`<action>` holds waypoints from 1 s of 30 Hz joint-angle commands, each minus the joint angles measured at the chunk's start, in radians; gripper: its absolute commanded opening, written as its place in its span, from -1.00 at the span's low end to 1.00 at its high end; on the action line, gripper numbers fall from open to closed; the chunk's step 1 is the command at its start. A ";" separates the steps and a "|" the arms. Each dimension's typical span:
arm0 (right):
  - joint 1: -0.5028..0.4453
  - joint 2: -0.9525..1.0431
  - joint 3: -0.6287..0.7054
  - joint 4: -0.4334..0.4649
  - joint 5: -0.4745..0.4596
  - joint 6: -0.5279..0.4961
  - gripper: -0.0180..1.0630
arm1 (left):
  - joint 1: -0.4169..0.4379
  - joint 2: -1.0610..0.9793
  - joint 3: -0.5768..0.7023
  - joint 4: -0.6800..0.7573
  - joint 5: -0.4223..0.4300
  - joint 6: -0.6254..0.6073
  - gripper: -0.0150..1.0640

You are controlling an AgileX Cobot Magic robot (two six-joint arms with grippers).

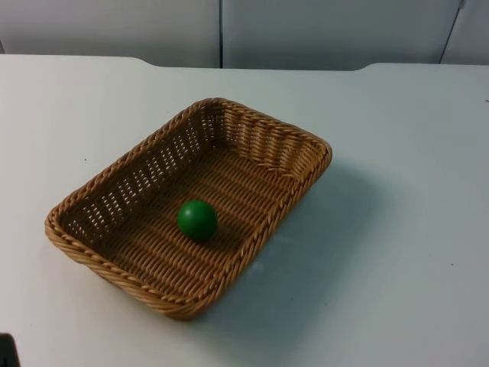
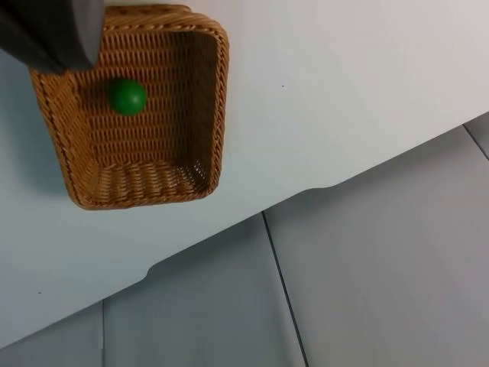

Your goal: Pick up the basket with the left hand and place the ball into the basket with the right hand.

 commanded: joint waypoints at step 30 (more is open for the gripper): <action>-0.044 -0.140 0.381 0.127 -0.138 -0.088 -0.97 | -0.006 -0.004 0.004 -0.020 -0.048 -0.003 -0.98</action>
